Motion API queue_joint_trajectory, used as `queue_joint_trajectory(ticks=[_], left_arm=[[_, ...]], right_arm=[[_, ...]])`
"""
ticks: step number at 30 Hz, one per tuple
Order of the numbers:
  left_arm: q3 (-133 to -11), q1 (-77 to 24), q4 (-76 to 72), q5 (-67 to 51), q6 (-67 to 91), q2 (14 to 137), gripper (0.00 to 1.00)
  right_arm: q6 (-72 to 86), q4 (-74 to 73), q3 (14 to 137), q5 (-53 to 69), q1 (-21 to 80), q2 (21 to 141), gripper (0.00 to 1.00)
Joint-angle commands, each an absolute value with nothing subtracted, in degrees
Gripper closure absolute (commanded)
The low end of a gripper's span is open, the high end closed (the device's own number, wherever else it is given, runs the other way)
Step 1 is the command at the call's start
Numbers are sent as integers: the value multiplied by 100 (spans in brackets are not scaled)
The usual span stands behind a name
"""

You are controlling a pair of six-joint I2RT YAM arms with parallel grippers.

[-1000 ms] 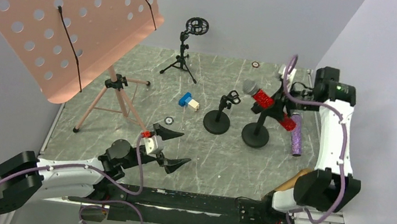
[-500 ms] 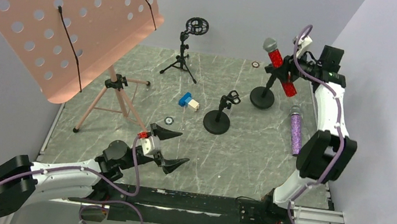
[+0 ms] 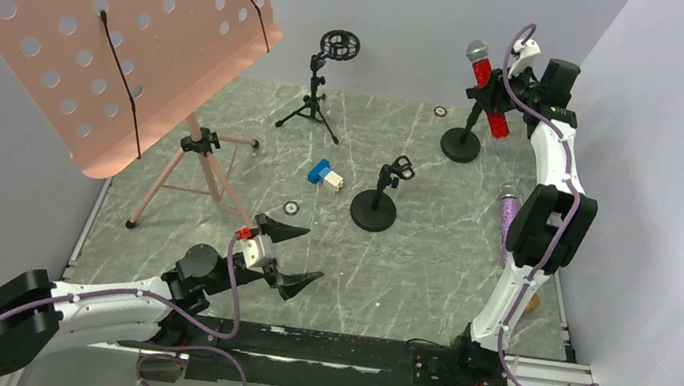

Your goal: Attach the microphones to the stand

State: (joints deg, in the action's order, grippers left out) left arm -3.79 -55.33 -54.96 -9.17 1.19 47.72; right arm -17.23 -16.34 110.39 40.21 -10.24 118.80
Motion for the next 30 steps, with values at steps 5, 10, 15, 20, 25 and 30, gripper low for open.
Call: queue_joint_trajectory(ticks=[5, 10, 15, 20, 25, 30], left_arm=[[-316, -5555, -5746, -801, 180, 4717, 2], [-291, -5555, -5728, -795, 197, 4672, 2], [-299, -5555, -5689, -785, 215, 4622, 2], [-334, -5559, -5409, -683, 212, 4418, 1], [-370, -5555, -5157, -597, 152, 4189, 1], [-678, -5555, -4085, -192, 323, 3883, 1]], right_arm=[[-1342, -863, 11628, 4113, -993, 12000, 63], [-1280, -957, 11827, 4115, -985, 12148, 54], [-1251, -1095, 12101, 4095, -951, 12294, 44], [-1082, -1010, 12049, 4041, -949, 12159, 24], [-1028, -968, 11891, 3922, -955, 11853, 12], [-1200, -1000, 11297, 3639, -962, 11110, 4]])
